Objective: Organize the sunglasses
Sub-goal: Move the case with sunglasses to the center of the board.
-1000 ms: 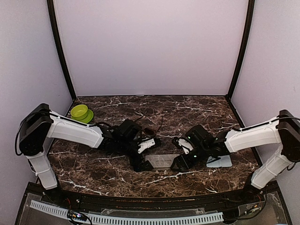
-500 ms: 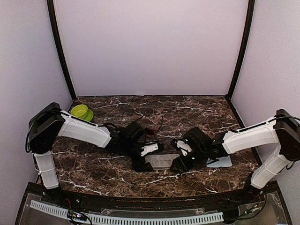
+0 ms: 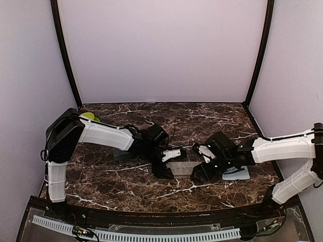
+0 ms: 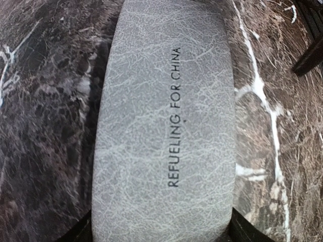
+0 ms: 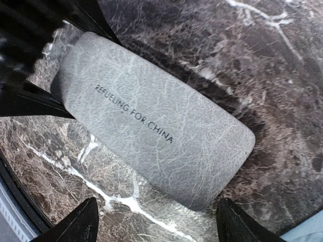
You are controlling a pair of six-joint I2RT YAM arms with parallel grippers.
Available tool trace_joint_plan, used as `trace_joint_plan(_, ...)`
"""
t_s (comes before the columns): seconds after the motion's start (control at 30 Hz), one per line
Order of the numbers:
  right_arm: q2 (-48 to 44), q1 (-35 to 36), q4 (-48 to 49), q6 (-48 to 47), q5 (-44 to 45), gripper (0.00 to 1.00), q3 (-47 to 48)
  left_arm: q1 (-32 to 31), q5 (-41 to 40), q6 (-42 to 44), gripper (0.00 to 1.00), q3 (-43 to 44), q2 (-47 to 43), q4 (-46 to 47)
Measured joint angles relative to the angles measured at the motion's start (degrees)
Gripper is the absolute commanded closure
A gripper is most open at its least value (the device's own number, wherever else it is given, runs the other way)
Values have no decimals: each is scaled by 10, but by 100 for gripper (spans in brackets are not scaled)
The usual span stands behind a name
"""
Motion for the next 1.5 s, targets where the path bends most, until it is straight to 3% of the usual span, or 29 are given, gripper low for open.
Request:
trace_joint_plan(0.27, -92, -59, -27, 5, 18, 17, -3, 21, 15, 44, 48, 178, 113, -56)
trace_joint_plan(0.47, -103, -89, -31, 12, 18, 17, -12, 25, 31, 58, 46, 303, 188, -88)
trace_joint_plan(0.63, -97, -90, -33, 13, 16, 17, -13, 29, 43, 68, 42, 381, 234, -115)
trace_joint_plan(0.73, -96, -90, -32, 14, 16, 17, -15, 30, 49, 73, 31, 407, 248, -128)
trace_joint_plan(1.03, -118, -90, -34, 30, 16, 18, -34, 36, 50, 84, 4, 411, 250, -134)
trace_joint_plan(1.3, -136, -90, -34, 42, 16, 19, -35, 40, 54, 68, 1, 362, 218, -105)
trace_joint_plan(1.5, -135, -90, -34, 43, 21, 19, -34, 49, 28, 2, 2, 173, 57, -20)
